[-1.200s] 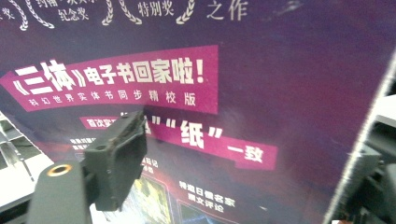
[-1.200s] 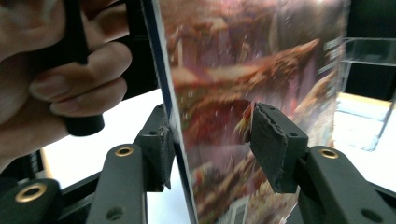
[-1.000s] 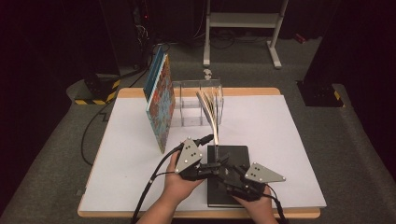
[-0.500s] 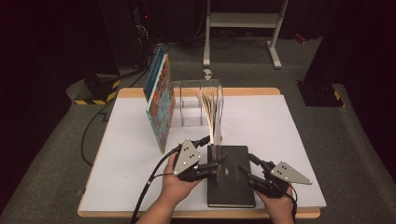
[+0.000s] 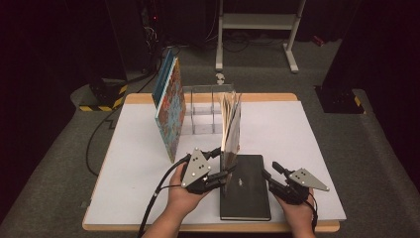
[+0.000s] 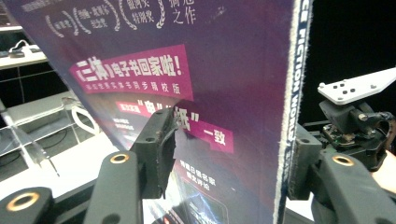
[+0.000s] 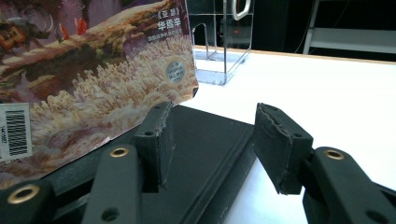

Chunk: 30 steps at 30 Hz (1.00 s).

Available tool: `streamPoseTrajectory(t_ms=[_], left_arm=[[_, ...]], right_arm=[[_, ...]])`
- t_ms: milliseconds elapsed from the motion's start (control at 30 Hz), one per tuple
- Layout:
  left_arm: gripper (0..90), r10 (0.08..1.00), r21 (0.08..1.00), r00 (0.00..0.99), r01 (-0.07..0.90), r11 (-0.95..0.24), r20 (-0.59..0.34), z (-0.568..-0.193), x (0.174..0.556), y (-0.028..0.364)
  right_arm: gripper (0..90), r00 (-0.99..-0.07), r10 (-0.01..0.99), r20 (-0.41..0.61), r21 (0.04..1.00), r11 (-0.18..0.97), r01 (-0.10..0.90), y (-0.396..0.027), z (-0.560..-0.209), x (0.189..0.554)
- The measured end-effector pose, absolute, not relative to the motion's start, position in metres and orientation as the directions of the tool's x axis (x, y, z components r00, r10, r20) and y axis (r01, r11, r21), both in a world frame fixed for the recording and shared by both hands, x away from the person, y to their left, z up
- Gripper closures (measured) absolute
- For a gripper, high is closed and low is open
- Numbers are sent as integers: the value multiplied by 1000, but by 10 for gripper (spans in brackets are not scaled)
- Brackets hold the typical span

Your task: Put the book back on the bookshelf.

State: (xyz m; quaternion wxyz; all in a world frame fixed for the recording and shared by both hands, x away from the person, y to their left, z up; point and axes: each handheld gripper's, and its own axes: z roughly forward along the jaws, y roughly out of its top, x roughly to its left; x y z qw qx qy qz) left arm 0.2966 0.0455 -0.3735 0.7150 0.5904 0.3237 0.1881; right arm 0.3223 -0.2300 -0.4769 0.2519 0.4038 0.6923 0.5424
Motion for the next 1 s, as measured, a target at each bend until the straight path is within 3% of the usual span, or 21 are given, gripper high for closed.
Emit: streamPoseTrajectory(t_ms=[200, 667, 800, 1000], left_arm=[[491, 666, 966, 705, 109, 235, -242, -374, 297, 49], [694, 696, 967, 678, 90, 239, -235, -374, 303, 62], [801, 707, 969, 670, 83, 232, -227, -373, 306, 66], [833, 688, 967, 687, 87, 240, -233, -374, 311, 71]], right_arm=[[479, -538, 837, 97, 952, 79, 296, -231, -478, 323], [480, -534, 840, 101, 950, 77, 301, -231, -479, 322], [480, -533, 840, 103, 950, 76, 303, -231, -479, 322], [480, -534, 839, 104, 951, 73, 301, -231, -479, 321]])
